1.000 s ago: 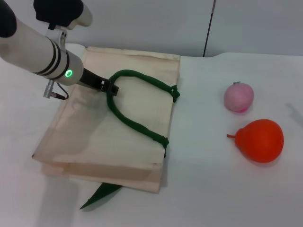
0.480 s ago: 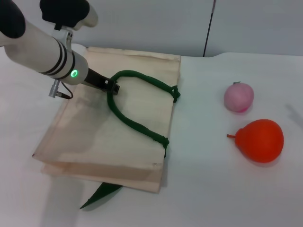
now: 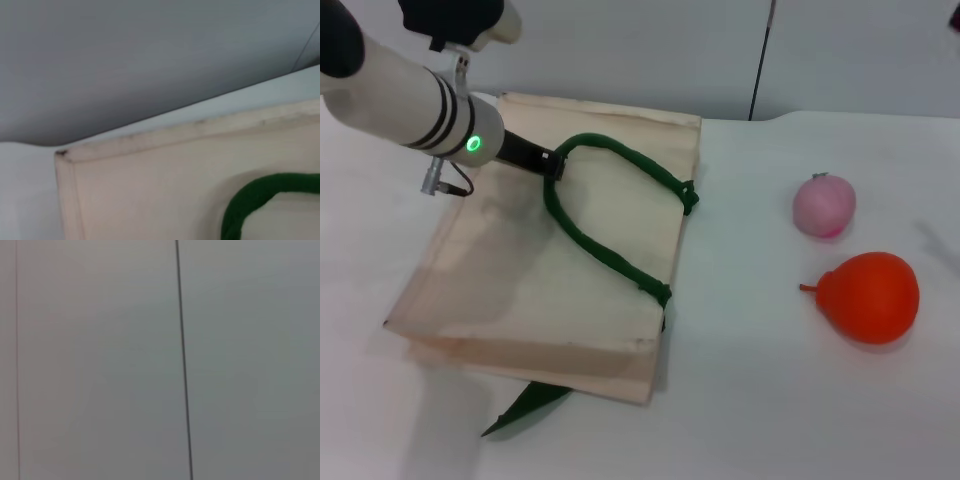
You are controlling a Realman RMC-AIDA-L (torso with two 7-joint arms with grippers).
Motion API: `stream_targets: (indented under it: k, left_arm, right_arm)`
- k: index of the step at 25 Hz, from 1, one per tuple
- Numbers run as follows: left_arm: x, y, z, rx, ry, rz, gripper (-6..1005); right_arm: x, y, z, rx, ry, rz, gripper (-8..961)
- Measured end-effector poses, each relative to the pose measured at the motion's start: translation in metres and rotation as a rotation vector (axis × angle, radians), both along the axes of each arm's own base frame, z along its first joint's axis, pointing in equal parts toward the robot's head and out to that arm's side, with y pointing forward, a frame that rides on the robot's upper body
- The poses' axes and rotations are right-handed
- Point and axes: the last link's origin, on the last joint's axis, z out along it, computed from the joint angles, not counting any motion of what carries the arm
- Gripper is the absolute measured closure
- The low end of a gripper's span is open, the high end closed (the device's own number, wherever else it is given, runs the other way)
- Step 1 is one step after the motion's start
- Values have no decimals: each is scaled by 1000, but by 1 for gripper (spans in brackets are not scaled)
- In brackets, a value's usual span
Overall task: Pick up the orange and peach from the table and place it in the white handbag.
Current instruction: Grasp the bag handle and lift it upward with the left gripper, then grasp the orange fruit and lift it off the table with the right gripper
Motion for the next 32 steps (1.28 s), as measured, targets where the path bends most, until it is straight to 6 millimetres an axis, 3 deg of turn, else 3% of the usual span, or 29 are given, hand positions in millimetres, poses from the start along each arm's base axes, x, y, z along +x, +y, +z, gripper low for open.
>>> stream_targets:
  k: [4, 20, 27, 32]
  left_arm:
    - [11, -1, 11, 14, -34, -55, 863]
    - [84, -39, 89, 122, -132, -340, 868]
    - [96, -55, 113, 175, -108, -405, 867]
    - [105, -63, 128, 194, -98, -436, 868]
  right_arm:
    - [0, 2, -4, -50, -38, -17, 167]
    - [-1, 13, -30, -300, -158, -175, 168]
    - [-4, -6, -13, -355, -160, -196, 170]
    - [4, -15, -1, -419, -214, -316, 171]
